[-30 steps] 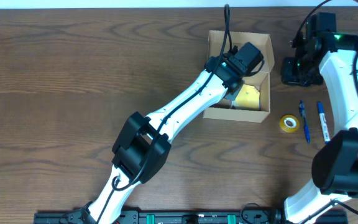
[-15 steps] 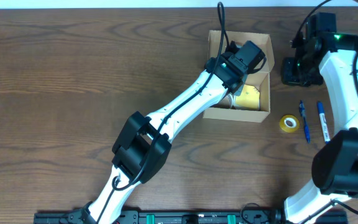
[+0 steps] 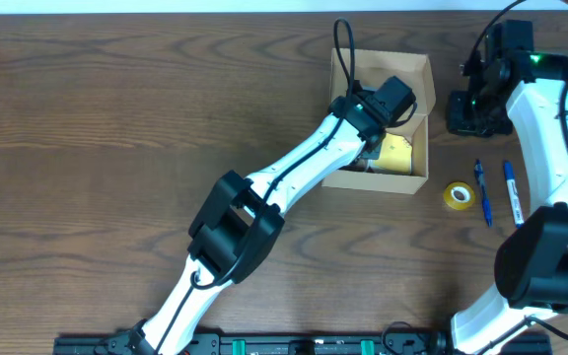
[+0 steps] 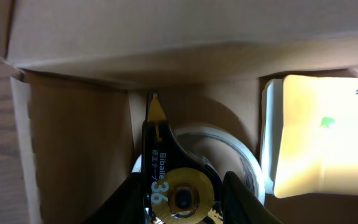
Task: Pack container
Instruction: 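Lower correction tape into the white tape roll and open left gripper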
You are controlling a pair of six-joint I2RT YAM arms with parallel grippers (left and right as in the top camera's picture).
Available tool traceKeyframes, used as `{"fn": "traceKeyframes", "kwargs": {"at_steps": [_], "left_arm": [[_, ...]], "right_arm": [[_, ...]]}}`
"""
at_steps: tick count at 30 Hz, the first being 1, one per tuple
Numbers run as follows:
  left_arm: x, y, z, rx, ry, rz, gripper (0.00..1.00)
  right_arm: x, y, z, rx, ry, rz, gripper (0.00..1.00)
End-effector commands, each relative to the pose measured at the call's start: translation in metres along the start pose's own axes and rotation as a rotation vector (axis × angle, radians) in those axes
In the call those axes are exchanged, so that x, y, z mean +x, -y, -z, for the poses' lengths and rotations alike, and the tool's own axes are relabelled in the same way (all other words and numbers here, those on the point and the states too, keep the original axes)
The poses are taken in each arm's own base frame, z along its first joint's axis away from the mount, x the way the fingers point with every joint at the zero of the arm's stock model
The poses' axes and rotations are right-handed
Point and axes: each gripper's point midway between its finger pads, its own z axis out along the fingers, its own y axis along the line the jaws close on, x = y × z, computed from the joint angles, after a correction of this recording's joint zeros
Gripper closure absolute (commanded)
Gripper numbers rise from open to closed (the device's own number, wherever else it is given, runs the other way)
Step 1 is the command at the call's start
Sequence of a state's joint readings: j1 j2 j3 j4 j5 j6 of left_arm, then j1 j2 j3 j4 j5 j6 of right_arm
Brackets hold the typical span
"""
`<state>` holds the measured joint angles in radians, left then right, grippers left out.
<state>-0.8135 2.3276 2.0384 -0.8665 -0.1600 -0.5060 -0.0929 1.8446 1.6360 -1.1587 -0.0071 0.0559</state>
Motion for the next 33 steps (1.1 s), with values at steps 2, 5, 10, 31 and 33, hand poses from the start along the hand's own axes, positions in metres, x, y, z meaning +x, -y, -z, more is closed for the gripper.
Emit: {"fn": "traceKeyframes", "kwargs": {"at_steps": [2, 5, 10, 31, 33], "left_arm": [[0.0, -0.001, 0.001, -0.002, -0.001, 0.027, 0.84], [0.0, -0.001, 0.001, -0.002, 0.0, 0.027, 0.82], [0.0, -0.001, 0.0, -0.002, 0.0, 0.027, 0.78], [-0.007, 0.018, 0.002, 0.094, 0.018, -0.106, 0.25], [-0.016, 0.014, 0.009, 0.072, 0.041, -0.101, 0.26]], "right_arm": [[-0.001, 0.0, 0.009, 0.008, 0.024, 0.017, 0.88], [-0.001, 0.0, 0.009, 0.008, 0.024, 0.017, 0.88], [-0.001, 0.0, 0.009, 0.008, 0.023, 0.017, 0.88], [-0.001, 0.0, 0.009, 0.008, 0.024, 0.017, 0.88], [-0.001, 0.0, 0.009, 0.008, 0.024, 0.017, 0.88]]}}
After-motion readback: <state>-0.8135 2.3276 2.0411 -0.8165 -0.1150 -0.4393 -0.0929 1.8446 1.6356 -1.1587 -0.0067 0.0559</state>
